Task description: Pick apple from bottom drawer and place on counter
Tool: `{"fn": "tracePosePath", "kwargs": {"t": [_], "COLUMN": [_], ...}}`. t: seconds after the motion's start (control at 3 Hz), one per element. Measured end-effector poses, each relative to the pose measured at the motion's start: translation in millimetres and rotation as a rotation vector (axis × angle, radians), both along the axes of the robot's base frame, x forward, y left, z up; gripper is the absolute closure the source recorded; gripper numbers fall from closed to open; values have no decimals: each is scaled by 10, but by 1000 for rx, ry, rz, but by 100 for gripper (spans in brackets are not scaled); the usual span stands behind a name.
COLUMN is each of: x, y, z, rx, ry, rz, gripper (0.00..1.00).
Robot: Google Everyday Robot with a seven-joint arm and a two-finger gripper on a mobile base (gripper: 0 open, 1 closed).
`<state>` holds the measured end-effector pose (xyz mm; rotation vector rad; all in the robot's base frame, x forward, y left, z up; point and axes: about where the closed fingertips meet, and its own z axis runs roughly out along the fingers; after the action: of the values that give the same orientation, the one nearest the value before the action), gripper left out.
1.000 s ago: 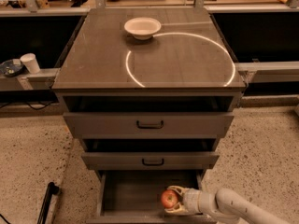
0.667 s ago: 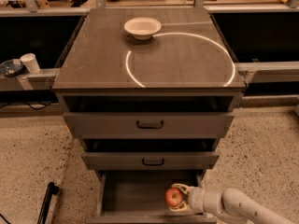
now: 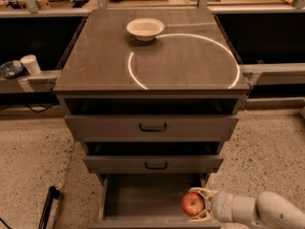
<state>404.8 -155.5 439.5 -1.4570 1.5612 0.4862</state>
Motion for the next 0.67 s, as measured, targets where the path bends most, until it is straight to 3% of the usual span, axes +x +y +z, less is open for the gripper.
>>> {"fn": "tracePosePath", "kwargs": {"t": [0.33,0.67], "x": [-122,64], "y": [-110,-397], "z": [951,1796], "rx": [-20,-50], "ry": [-71,-119], "rz": [75,113], "gripper": [100,100]}}
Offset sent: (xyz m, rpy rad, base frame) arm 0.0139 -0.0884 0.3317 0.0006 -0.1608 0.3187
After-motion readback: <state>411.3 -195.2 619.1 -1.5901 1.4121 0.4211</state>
